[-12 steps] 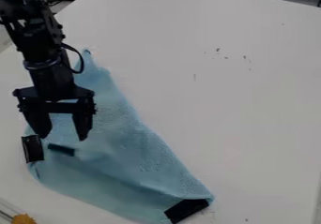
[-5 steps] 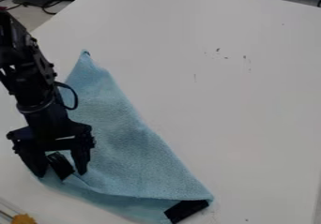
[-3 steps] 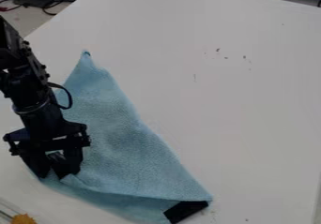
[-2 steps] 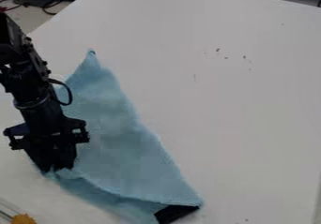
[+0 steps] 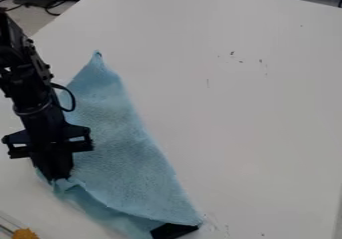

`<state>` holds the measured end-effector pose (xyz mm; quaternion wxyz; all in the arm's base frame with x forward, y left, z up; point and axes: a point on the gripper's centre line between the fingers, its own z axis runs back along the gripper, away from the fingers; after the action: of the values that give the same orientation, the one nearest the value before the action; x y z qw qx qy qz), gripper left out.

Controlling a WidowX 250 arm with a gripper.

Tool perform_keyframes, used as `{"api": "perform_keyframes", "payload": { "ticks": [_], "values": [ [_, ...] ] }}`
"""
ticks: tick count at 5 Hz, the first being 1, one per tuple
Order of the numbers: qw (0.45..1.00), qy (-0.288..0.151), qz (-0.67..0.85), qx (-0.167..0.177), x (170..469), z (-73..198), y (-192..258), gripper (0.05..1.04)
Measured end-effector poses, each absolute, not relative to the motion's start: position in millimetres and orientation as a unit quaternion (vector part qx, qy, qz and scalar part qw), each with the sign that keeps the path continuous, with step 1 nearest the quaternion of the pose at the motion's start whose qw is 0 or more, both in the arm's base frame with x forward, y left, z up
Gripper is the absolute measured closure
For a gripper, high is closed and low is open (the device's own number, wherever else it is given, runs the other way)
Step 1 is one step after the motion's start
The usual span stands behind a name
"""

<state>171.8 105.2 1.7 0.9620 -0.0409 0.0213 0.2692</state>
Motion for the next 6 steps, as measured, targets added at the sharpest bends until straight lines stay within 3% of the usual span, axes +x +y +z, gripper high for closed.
{"api": "perform_keyframes", "payload": {
  "ticks": [1, 2, 4, 5, 6],
  "values": [
    [0.959, 0.018, 0.281, -0.036, 168.7, 2.4, 101.2, 0.955],
    [0.954, 0.019, 0.296, -0.033, 165.4, 2.9, 94.4, 0.754],
    [0.955, 0.022, 0.296, -0.030, 164.4, 3.4, 92.1, 0.164],
    [0.955, 0.024, 0.295, -0.026, 164.7, 3.7, 93.2, 0.078],
    [0.959, 0.031, 0.282, -0.013, 168.8, 6.5, 94.2, 0.083]
  ]
}}
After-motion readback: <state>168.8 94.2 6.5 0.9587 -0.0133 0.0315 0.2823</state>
